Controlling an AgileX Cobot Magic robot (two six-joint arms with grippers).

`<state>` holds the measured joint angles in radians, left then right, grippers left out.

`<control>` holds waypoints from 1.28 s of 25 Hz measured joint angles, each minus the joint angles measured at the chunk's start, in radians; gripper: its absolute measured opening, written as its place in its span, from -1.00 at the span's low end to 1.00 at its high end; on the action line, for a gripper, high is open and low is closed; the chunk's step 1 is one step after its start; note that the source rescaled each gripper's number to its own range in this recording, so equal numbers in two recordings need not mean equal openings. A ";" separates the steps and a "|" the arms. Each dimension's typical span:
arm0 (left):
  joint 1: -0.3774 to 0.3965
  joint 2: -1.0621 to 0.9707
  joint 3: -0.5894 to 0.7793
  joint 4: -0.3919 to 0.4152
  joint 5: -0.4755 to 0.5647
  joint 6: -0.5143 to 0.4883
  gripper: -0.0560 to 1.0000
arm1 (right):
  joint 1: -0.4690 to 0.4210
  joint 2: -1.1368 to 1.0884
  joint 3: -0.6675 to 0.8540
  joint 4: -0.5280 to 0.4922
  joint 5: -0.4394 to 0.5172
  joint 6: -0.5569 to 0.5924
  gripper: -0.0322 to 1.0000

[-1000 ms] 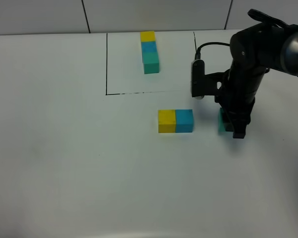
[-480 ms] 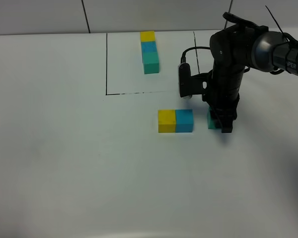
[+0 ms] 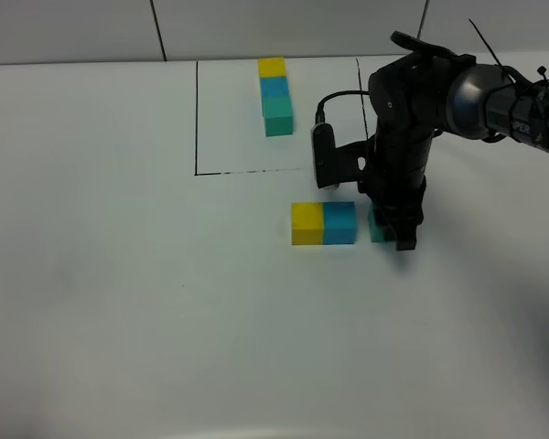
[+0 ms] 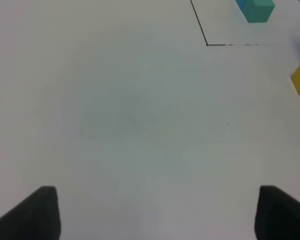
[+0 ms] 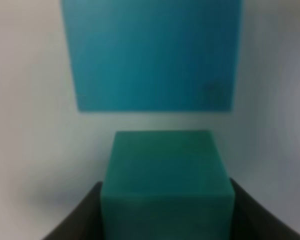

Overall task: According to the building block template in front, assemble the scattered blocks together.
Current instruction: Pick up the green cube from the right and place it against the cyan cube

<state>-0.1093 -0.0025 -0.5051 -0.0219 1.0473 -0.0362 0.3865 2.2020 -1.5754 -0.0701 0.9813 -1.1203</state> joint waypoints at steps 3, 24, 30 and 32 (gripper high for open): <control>0.000 0.000 0.000 0.000 0.000 0.000 0.35 | 0.011 0.000 0.000 0.018 -0.014 0.000 -0.89; 0.000 0.000 0.000 0.000 0.000 0.000 0.35 | 0.033 0.002 -0.001 0.047 -0.040 -0.001 -0.89; 0.000 0.000 0.000 0.000 0.000 0.000 0.35 | 0.040 0.002 -0.001 0.047 -0.043 -0.001 -0.89; 0.000 0.000 0.000 0.000 0.000 0.000 0.35 | 0.040 0.002 -0.001 0.047 -0.043 -0.001 -0.89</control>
<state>-0.1093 -0.0025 -0.5051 -0.0219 1.0473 -0.0362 0.4263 2.2041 -1.5764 -0.0231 0.9383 -1.1215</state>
